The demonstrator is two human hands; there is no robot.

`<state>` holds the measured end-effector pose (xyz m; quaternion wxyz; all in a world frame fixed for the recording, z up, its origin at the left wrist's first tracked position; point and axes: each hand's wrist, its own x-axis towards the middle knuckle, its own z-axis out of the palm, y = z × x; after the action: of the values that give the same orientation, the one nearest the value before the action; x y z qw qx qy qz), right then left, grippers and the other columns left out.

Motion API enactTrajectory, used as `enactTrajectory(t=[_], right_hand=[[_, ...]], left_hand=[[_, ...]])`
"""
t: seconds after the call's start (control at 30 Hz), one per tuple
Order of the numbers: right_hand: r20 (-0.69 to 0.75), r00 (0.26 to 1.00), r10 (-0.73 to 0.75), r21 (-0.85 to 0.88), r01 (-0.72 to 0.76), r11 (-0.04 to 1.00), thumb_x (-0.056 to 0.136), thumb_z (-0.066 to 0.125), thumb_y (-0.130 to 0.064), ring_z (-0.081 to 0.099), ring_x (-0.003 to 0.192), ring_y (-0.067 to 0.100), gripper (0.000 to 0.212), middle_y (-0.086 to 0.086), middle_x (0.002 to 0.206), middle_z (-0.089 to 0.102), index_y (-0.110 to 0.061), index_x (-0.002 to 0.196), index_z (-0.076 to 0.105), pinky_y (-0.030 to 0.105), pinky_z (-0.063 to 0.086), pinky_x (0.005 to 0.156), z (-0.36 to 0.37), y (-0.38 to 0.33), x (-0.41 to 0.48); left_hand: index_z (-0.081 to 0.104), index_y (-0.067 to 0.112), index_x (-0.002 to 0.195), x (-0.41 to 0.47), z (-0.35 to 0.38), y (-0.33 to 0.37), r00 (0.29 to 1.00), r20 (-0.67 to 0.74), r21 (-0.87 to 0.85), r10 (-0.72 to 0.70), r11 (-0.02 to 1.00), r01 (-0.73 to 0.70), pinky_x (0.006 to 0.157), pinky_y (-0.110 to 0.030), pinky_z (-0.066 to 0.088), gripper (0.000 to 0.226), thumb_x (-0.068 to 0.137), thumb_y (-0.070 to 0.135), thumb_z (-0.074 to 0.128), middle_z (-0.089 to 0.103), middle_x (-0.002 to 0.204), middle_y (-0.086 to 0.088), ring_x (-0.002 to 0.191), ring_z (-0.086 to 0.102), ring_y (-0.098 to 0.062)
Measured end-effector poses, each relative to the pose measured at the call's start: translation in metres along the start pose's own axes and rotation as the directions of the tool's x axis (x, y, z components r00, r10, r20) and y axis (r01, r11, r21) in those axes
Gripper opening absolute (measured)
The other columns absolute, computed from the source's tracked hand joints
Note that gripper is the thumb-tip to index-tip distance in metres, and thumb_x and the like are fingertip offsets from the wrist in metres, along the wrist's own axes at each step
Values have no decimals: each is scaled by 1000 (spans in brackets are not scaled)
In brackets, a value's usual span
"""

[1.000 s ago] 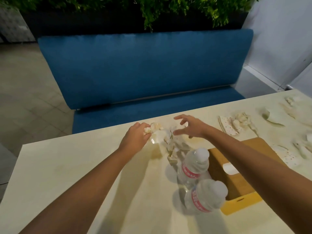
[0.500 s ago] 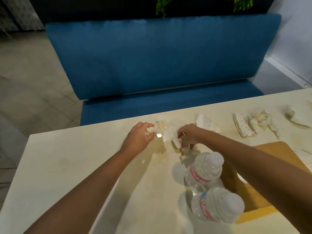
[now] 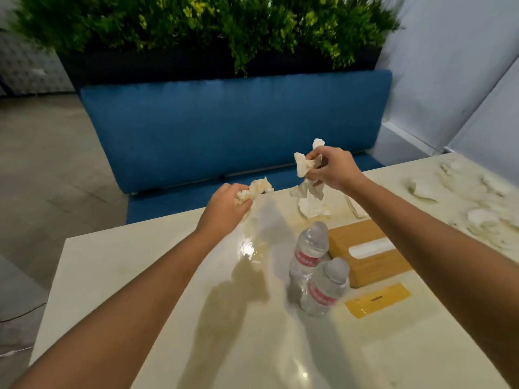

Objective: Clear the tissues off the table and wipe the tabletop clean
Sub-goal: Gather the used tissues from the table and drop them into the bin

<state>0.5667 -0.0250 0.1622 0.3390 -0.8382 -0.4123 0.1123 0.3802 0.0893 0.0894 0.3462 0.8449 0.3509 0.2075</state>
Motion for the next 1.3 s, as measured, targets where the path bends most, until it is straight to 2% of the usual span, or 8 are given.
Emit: enactTrajectory(t=[0.1,0.27,0.47,0.77,1.0,1.13,1.23,1.3], right_hand=[[-102,995,-3,41,7,999,75,70,-2,61,87,26,31,12,100,60,-8,105,63,41,56,77,-22,-19,-27],[-233,973,-4,90,25,996,77,71,-5,62,90,25,32,7,99,58,-10,107,61,38,55,81,-56,-43,-82],[-384,919,85,211,-2,978,78,70,-2,64,88,24,28,5,99,57,-14,101,58,29,58,72,-86,-41,-170],[-557,793,247,117,-219,969,76,69,-1,57,72,14,26,5,95,58,-13,99,63,5,43,58,-117,27,-319],[-668,569,479,253,-431,866,80,67,-2,56,79,13,27,3,96,59,-18,101,61,13,47,66,-138,95,-458],[-723,368,585,311,-583,751,79,66,1,53,74,6,27,1,93,56,-15,99,62,8,42,64,-140,138,-549],[-734,199,649,374,-679,631,77,67,2,56,83,18,26,4,93,56,-9,100,64,24,44,78,-137,171,-613],[-733,96,674,399,-740,541,77,67,2,55,87,22,25,6,93,56,-7,100,65,24,38,78,-131,191,-650]], left_hand=[[59,20,113,-12,-15,25,998,-14,-7,68,998,-68,75,-24,33,24,90,28,57,49,102,4,92,45,-12],[58,17,115,-36,-35,71,981,-51,-33,187,982,-189,75,-25,33,27,90,27,57,49,103,2,91,45,-13],[58,16,114,-74,-25,114,947,6,-72,321,945,-320,72,-25,33,27,90,27,58,49,100,3,89,46,-14],[56,16,121,-147,37,179,861,179,-194,477,875,-444,77,-24,35,33,91,32,56,51,109,3,96,44,-9],[59,14,117,-213,125,222,695,373,-299,615,788,-538,76,-23,36,32,89,29,60,58,114,-7,101,53,-18],[59,14,117,-269,181,254,567,488,-369,664,746,-555,75,-20,34,31,88,26,61,55,105,-1,92,50,-12],[59,16,117,-312,220,273,447,588,-437,674,729,-526,75,-21,36,30,89,27,61,56,103,2,92,53,-12],[58,17,117,-338,245,284,369,641,-456,673,721,-523,77,-23,39,31,89,29,60,58,105,3,93,54,-12]])
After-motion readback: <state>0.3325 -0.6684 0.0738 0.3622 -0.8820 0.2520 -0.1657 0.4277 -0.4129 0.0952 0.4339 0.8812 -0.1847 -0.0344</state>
